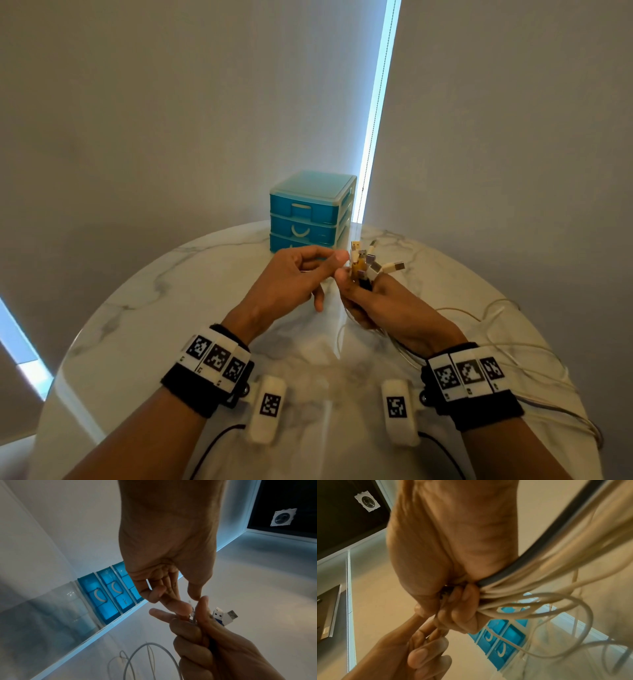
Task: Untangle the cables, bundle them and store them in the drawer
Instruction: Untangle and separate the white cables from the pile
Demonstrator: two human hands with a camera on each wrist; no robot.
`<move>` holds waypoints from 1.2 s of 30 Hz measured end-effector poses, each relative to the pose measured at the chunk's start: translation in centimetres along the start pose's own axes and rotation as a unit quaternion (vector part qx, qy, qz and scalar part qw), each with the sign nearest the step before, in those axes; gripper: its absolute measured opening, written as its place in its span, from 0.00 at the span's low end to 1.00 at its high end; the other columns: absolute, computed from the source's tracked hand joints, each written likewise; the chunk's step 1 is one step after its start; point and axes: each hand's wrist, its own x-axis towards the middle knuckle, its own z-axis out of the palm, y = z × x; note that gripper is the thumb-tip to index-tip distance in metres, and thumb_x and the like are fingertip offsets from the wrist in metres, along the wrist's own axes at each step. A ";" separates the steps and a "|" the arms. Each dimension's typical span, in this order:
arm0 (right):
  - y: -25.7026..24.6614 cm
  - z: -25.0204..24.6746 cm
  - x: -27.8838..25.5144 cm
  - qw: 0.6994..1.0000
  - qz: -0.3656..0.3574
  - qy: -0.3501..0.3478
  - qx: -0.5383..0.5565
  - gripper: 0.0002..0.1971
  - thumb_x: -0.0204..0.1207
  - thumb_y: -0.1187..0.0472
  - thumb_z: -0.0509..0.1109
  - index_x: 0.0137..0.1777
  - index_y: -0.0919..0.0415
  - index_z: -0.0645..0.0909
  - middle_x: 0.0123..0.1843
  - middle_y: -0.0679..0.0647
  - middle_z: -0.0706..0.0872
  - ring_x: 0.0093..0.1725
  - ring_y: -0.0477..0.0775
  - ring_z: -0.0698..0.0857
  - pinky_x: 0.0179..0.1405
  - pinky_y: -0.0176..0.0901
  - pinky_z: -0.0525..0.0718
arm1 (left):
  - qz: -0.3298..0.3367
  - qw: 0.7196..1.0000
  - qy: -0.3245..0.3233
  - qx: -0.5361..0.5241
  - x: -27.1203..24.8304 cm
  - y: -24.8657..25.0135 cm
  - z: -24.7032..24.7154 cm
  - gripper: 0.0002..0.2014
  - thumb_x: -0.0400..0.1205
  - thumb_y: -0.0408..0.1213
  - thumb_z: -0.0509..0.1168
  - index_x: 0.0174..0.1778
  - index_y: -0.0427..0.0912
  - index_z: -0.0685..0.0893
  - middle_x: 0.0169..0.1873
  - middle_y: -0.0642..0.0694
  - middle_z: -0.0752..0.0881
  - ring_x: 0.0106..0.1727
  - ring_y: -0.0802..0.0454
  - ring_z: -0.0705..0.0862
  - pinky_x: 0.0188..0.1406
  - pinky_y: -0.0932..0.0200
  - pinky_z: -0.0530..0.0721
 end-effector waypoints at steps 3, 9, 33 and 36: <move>-0.3 -0.1 -0.4 0.999 -0.013 -0.015 -0.033 0.18 0.89 0.41 0.66 0.61 0.56 0.83 0.28 0.48 0.76 0.28 0.46 0.71 0.29 0.36 0.74 | 0.003 1.000 -0.029 0.001 -0.2 0.1 -0.2 0.12 0.85 0.55 0.72 0.61 0.57 0.92 0.46 0.54 0.96 0.33 0.49 0.89 0.31 0.65 0.85; -0.7 0.1 -0.7 0.998 -0.011 -0.039 -0.043 0.06 0.87 0.46 0.71 0.58 0.45 0.85 0.26 0.42 0.82 0.24 0.41 0.74 0.28 0.34 0.74 | -0.023 0.997 -0.076 -0.018 -0.2 0.6 -1.3 0.13 0.83 0.47 0.76 0.62 0.49 0.91 0.53 0.50 0.95 0.53 0.45 0.94 0.49 0.54 0.93; -1.5 0.8 -0.2 0.964 0.075 -0.034 -0.255 0.30 0.89 0.36 0.63 0.26 0.48 0.81 0.20 0.46 0.80 0.23 0.44 0.78 0.39 0.49 0.89 | 0.067 0.988 -0.114 0.080 -1.5 3.2 0.3 0.29 0.75 0.85 0.49 0.71 0.88 0.75 0.74 0.66 0.81 0.70 0.60 0.84 0.71 0.48 0.87; -0.2 0.1 0.0 0.969 0.095 -0.044 -0.225 0.12 0.90 0.62 0.70 0.42 0.59 0.83 0.34 0.51 0.83 0.39 0.55 0.83 0.55 0.67 0.90 | 0.115 0.965 -0.135 0.195 -2.0 3.1 1.1 0.31 0.72 0.80 0.68 0.71 0.76 0.78 0.66 0.74 0.78 0.68 0.70 0.80 0.64 0.57 0.86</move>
